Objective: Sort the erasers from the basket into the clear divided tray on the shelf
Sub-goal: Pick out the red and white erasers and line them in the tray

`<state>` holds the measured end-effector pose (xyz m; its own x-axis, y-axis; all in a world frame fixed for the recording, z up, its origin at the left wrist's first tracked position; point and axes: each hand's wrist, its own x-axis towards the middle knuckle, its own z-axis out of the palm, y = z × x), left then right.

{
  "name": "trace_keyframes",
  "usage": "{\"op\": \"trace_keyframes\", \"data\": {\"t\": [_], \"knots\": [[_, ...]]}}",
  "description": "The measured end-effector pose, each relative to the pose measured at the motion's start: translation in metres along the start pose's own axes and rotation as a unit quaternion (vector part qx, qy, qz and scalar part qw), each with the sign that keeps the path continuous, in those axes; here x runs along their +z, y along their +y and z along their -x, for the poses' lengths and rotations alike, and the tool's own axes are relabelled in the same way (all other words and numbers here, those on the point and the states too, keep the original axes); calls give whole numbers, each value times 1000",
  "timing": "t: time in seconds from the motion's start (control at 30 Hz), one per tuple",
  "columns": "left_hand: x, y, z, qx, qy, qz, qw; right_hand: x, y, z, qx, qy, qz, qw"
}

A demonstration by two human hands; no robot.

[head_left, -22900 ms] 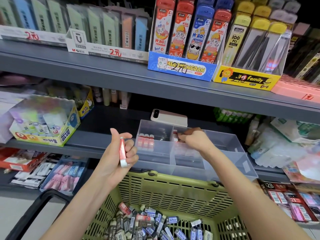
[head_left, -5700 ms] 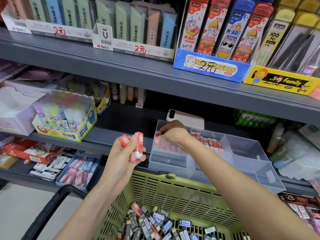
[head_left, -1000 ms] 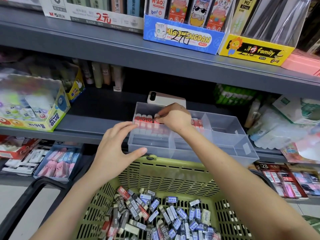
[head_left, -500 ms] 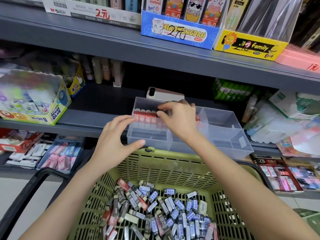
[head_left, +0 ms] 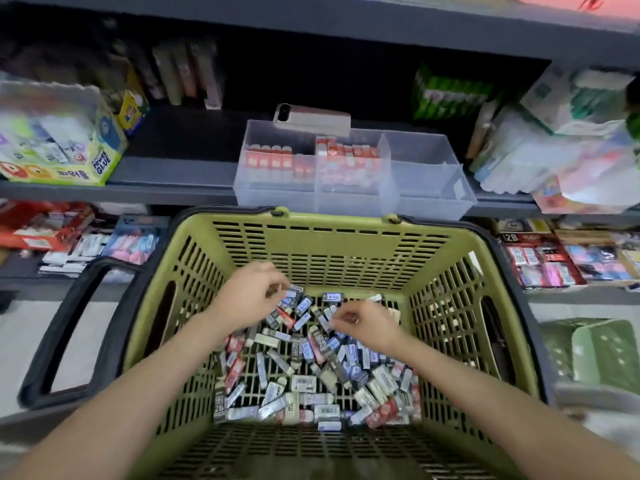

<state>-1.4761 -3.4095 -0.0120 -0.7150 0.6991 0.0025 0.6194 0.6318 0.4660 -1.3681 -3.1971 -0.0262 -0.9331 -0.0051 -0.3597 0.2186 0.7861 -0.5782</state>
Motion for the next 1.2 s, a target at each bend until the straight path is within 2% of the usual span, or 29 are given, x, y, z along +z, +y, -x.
{"op": "trace_keyframes", "data": {"t": [0.07,0.13,0.27,0.43,0.57,0.7,0.77,0.9,1.0,1.07,1.2], "knots": [[26,-13,7,0,-151,-72,986,20,5,-3,10,-15,8,1000],[44,-24,11,9,-203,-128,971,37,8,-6,11,-20,58,998],[65,-27,10,71,-186,-240,950,55,18,-3,-13,-20,196,980],[80,-26,7,51,-143,-214,965,58,27,-8,-30,-2,191,981],[78,-30,-1,27,-165,-192,967,47,29,-22,-32,44,187,981],[74,-35,-11,47,-207,-197,957,50,22,-20,-115,12,161,980],[73,-35,-14,59,-211,-207,953,59,19,-18,-144,-2,198,970],[75,-30,-14,53,-189,-210,958,67,15,-25,-76,-7,276,958],[74,-27,-12,29,-177,-177,968,67,13,-30,-49,-15,271,961],[70,-25,-10,-13,-155,-114,981,66,13,-31,-45,-15,242,969],[64,-6,-10,-102,-89,14,991,53,9,-26,-14,10,113,993]]}}
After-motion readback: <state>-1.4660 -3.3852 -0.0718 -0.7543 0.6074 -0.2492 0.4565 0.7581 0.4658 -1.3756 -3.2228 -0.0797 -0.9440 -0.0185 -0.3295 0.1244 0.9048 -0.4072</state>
